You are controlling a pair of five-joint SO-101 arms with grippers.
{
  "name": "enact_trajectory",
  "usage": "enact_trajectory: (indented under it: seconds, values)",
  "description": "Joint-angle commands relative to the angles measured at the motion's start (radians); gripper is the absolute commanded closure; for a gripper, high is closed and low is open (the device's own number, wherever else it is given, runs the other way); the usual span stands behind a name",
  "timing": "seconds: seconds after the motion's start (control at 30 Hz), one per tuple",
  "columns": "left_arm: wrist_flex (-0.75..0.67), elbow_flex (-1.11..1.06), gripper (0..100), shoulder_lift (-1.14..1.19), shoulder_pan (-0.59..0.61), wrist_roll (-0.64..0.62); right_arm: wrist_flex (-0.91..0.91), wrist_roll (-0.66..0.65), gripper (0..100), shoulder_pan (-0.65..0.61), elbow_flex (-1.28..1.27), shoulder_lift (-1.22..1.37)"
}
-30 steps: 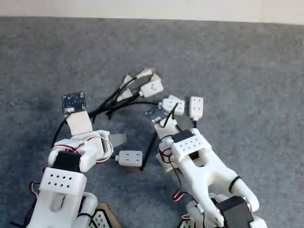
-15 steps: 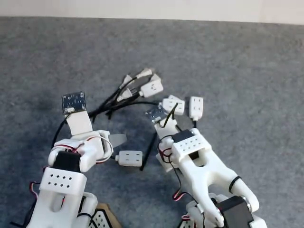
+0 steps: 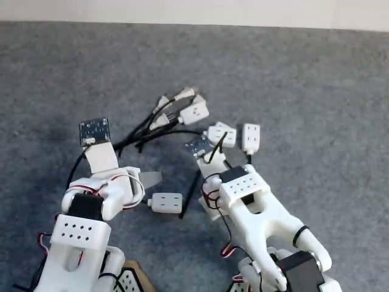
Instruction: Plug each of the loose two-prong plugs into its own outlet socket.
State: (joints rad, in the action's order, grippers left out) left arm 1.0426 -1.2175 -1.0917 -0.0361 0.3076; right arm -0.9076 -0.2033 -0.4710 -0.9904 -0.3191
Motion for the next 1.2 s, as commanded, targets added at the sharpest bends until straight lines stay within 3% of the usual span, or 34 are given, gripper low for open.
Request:
enact_trajectory:
  seconds: [0.0,0.33,0.53,0.9,1.17]
  values:
    - [-0.017,0.004,57,-0.004,0.002,-0.003,0.012,0.006,81.4,0.004,0.007,-0.015]
    - [-0.017,0.004,57,-0.004,0.002,-0.003,0.013,0.006,81.6,0.002,0.007,-0.015]
    - [-0.017,0.004,57,-0.004,0.002,-0.003,0.053,0.011,98.5,0.004,0.002,-0.015]
    - [-0.017,0.004,57,-0.004,0.002,-0.003,0.053,0.009,99.3,0.008,0.008,-0.018]
    - [-0.034,0.008,57,-0.004,0.001,-0.011,-0.064,-0.089,99.3,-0.03,0.016,-0.358]
